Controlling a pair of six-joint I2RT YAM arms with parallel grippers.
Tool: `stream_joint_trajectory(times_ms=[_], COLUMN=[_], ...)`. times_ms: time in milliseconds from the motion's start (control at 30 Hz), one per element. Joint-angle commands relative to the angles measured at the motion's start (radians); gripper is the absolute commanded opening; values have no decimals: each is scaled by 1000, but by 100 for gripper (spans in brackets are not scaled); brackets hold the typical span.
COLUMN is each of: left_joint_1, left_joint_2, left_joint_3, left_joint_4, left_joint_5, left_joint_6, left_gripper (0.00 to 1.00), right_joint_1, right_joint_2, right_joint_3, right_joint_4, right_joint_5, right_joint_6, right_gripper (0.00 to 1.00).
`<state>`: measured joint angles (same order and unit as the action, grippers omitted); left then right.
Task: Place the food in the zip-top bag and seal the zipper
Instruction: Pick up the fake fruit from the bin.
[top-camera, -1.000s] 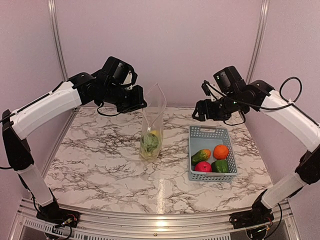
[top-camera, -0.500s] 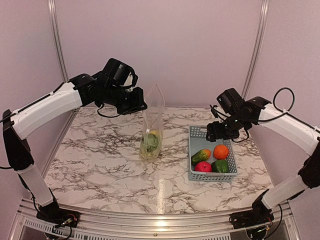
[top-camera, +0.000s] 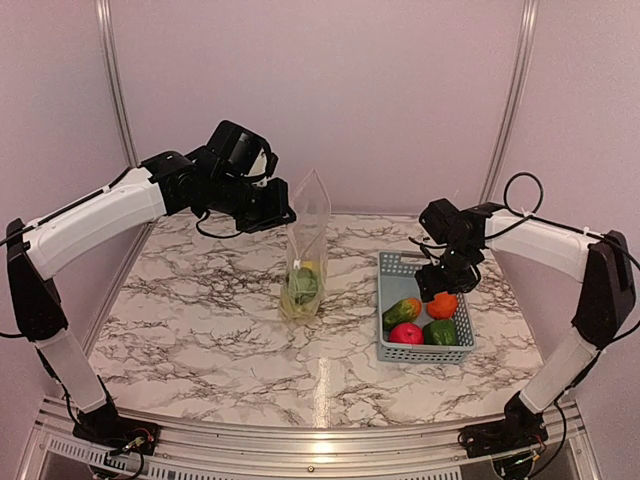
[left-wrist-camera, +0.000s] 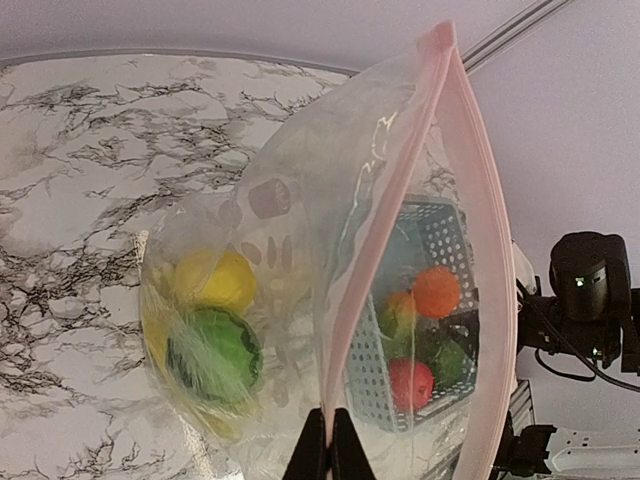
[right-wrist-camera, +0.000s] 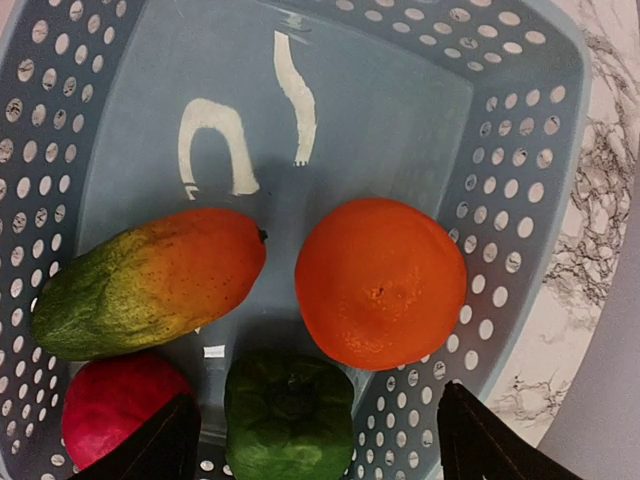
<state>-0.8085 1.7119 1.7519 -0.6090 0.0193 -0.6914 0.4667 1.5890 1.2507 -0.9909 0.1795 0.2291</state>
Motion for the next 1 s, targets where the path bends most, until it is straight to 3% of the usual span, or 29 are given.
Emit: stream_joint_trajectory(times_ms=[0, 967], left_joint_1=[8, 20], left_joint_2=[-32, -20], left_joint_3=[-26, -5], left_joint_4=[7, 6], left_joint_5=[8, 23], left_joint_6=[22, 30], left_gripper=[0, 0], right_joint_1=[-13, -30], right_joint_2=[19, 236], right_joint_3=[60, 93], right_joint_4=[-32, 27], right_joint_5=[96, 159], right_joint_6=[-42, -105], right_gripper=[79, 84])
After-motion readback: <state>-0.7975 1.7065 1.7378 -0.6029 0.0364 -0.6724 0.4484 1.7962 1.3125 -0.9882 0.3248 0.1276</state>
